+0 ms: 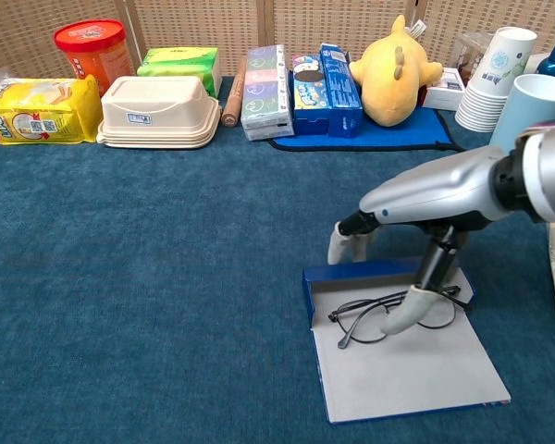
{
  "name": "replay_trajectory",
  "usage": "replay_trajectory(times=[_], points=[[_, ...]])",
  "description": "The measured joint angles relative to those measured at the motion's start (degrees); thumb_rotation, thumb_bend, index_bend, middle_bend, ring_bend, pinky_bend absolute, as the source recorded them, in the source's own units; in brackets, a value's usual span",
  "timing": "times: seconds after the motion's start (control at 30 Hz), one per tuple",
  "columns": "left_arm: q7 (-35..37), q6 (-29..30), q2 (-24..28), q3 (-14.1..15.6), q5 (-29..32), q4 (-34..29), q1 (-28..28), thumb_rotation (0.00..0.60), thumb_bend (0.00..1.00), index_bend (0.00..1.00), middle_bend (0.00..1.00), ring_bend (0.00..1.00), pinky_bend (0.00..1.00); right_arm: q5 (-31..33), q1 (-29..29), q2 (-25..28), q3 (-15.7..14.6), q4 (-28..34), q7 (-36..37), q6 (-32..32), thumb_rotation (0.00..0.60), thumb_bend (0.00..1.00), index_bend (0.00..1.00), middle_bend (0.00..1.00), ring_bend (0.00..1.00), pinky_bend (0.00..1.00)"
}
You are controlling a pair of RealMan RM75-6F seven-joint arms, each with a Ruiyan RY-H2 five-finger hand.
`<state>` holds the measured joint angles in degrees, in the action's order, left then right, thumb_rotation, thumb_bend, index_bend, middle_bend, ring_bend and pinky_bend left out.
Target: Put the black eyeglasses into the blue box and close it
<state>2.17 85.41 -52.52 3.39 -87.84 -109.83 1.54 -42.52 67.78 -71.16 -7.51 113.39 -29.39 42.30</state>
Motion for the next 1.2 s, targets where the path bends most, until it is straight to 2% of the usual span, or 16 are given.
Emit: replay_trajectory(times=[0.23,0.8,1.2], points=[[0.4,0.5,0.1,0.0,0.1,0.3,0.3,0.587,0.28,0.09,0.1,0.08,0.0,0.3,1.1,-0.3,0.0,1.1,-1.1,-0.5,0.262,0.15,0.19,0.29,0.2,0.17],[1.3,-0.6,-0.4,-0.3,-0.3,1.1,-0.6,0.587,0.28,0.09,0.1,0.08,0.0,3.6,0.3,3.4,-4.7,6.8,-4.0,3.9,0.262,0.15,0.19,0.29,0.2,0.17],[0.9,-1.0,-0.7,-0.3,-0.3,0.9,-0.9,0.59,0.28,0.09,0.1,0.08,0.0,4.1,-1.3,5.3,-5.8,6.1,-2.9,4.2,0.261,0.15,0.19,0.29,0.2,0.17]])
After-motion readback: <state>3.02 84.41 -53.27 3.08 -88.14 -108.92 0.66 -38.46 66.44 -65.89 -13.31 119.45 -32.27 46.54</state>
